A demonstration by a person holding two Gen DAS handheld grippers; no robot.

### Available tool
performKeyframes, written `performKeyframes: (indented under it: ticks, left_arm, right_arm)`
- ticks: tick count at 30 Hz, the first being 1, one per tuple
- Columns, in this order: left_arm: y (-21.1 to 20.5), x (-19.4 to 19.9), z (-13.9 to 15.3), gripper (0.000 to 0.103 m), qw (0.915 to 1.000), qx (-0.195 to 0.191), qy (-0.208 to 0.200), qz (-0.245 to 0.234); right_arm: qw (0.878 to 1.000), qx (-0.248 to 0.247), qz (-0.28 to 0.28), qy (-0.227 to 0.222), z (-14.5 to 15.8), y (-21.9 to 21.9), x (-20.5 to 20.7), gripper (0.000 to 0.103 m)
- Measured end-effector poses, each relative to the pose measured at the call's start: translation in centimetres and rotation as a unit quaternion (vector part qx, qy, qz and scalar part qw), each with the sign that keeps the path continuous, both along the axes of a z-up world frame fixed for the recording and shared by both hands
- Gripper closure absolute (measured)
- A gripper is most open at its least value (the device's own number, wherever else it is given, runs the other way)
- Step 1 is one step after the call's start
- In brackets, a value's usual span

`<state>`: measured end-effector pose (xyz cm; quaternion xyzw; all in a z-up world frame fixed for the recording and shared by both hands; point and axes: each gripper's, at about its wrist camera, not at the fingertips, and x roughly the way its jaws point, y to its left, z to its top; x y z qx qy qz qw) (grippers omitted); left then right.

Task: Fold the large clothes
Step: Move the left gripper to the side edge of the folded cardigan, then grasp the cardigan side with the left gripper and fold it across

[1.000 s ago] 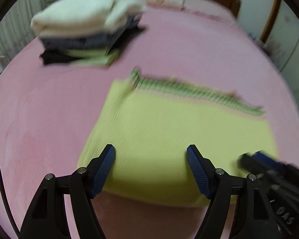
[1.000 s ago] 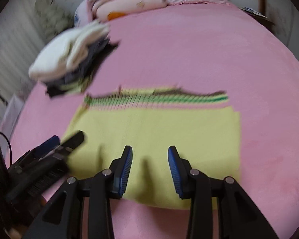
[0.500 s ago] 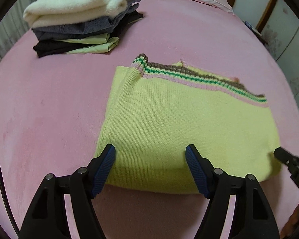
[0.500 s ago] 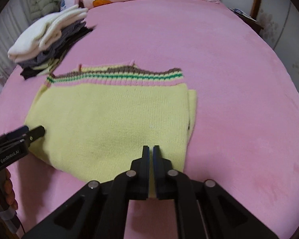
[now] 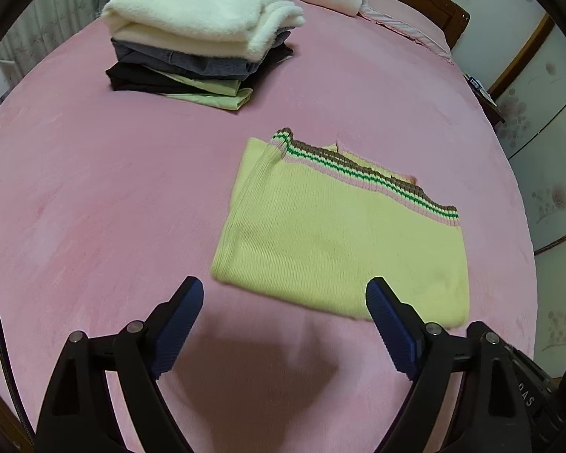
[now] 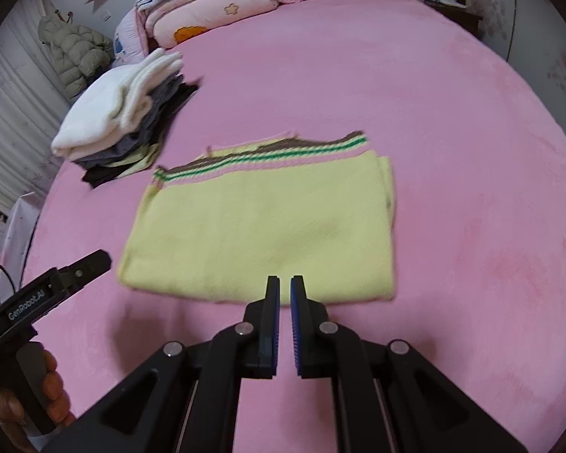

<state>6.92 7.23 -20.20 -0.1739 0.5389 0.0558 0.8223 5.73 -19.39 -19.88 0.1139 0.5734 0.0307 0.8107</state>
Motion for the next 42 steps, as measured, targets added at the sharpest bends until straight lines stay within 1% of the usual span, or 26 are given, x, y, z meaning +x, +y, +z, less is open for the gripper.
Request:
performKeyframes:
  ticks: [1,5,9,15,19,23,25,27,29,31,34,37,39,42]
  left_arm:
    - [0.0,-0.3,0.2,0.016,1.0,-0.002,0.002,-0.002]
    - [-0.3,-1.8,0.7,0.016,0.9999,-0.011,0.01,-0.009]
    - [-0.5,-3.3,0.6,0.016,0.9995,-0.023,0.018,-0.013]
    - [-0.2,-4.8,-1.1,0.016,0.9978,-0.053,0.041,-0.005]
    - [0.3,-5.5,-2.9,0.016,0.9944,-0.095,0.046,0.005]
    - [0.7,-5.5,-5.3,0.016,0.9882,-0.151,0.021,0.015]
    - [1.1,-5.1,-6.8,0.016,0.9846,-0.172,0.011,0.027]
    - [1.8,-4.5,-8.3,0.016,0.9788,-0.201,-0.007,0.041]
    - [2.2,-3.8,-9.6,0.016,0.9739,-0.219,-0.029,0.054]
    - [2.6,-3.3,-10.5,0.016,0.9702,-0.23,-0.046,0.061]
    - [2.6,-1.9,-11.7,0.016,0.9666,-0.237,-0.074,0.063]
    - [2.4,-0.2,-12.0,0.016,0.9652,-0.234,-0.101,0.059]
    - [2.9,1.6,-12.1,0.016,0.9636,-0.234,-0.114,0.059]
    - [3.3,3.9,-12.2,0.016,0.9574,-0.248,-0.131,0.07]
  right_arm:
    - [1.0,0.006,0.006,0.002,0.2,0.4,-0.3,0.097]
    - [1.0,0.002,0.018,0.006,0.8,1.5,-1.6,0.097]
    - [1.0,0.006,0.022,0.013,0.6,2.1,-2.5,0.097]
    - [1.0,0.012,0.02,0.02,-0.2,3.0,-3.7,0.097]
    - [0.999,0.005,0.032,0.014,-0.9,4.0,-4.4,0.097]
    - [0.999,0.001,0.046,0.012,-1.8,4.8,-4.6,0.097]
    - [0.999,0.004,0.048,0.01,-2.4,5.0,-4.5,0.097]
    - [0.999,0.002,0.049,0.008,-2.9,5.1,-4.2,0.097]
    - [0.999,0.001,0.05,0.003,-3.4,5.1,-3.8,0.097]
    - [0.999,0.0,0.052,-0.002,-3.9,5.1,-3.2,0.097]
    - [0.999,-0.002,0.053,-0.012,-4.4,4.9,-2.5,0.097]
    - [0.998,0.0,0.054,-0.022,-4.8,4.6,-1.8,0.097]
    - [0.998,-0.001,0.053,-0.027,-5.0,4.4,-1.4,0.097]
    - [0.998,-0.004,0.05,-0.038,-5.0,3.9,-0.7,0.097]
